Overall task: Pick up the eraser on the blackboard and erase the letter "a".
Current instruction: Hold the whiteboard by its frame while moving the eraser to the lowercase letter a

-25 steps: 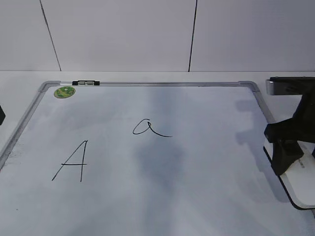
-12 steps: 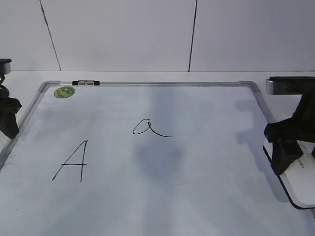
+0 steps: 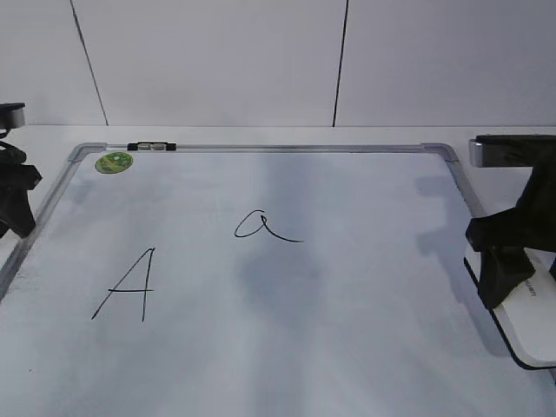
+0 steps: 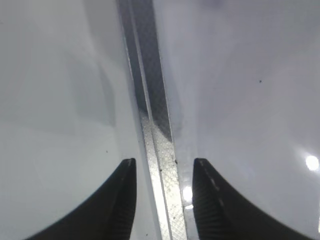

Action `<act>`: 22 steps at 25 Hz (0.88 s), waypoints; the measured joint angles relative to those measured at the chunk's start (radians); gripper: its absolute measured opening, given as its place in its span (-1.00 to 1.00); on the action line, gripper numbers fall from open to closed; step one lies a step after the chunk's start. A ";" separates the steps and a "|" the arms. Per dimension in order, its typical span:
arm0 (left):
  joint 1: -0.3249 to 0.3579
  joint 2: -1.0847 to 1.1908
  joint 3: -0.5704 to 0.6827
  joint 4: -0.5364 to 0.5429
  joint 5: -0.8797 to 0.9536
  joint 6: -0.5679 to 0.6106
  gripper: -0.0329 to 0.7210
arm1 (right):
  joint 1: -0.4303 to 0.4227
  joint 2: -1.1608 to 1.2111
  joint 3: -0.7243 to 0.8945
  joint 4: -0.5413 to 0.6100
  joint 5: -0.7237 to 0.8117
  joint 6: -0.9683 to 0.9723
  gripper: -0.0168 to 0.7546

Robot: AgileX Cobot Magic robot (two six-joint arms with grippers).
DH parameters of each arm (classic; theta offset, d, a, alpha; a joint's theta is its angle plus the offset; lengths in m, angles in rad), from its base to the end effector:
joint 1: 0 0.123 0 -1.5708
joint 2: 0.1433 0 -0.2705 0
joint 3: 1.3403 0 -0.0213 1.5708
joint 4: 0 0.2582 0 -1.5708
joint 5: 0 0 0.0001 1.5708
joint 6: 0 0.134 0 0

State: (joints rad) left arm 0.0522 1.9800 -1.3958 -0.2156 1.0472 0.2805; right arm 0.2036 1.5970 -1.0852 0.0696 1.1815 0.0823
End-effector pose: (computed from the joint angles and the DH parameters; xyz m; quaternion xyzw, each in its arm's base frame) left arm 0.3846 -0.0048 0.1173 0.0610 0.9936 -0.0904 0.0286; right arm 0.2773 0.0661 0.1690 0.0468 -0.9982 -0.0291 0.0220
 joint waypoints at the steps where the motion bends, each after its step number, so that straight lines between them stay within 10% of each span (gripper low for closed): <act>1: 0.000 0.009 -0.003 -0.004 0.004 0.003 -0.17 | 0.000 0.000 0.000 0.000 0.000 0.000 0.50; 22: 0.080 0.060 -0.019 -0.158 0.026 0.119 -0.20 | 0.000 0.000 0.000 0.002 0.000 0.000 0.50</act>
State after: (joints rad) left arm 0.1325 2.0403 -1.4149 -0.3736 1.0729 0.3990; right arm 0.2036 1.5970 -1.0852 0.0718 1.1815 0.0823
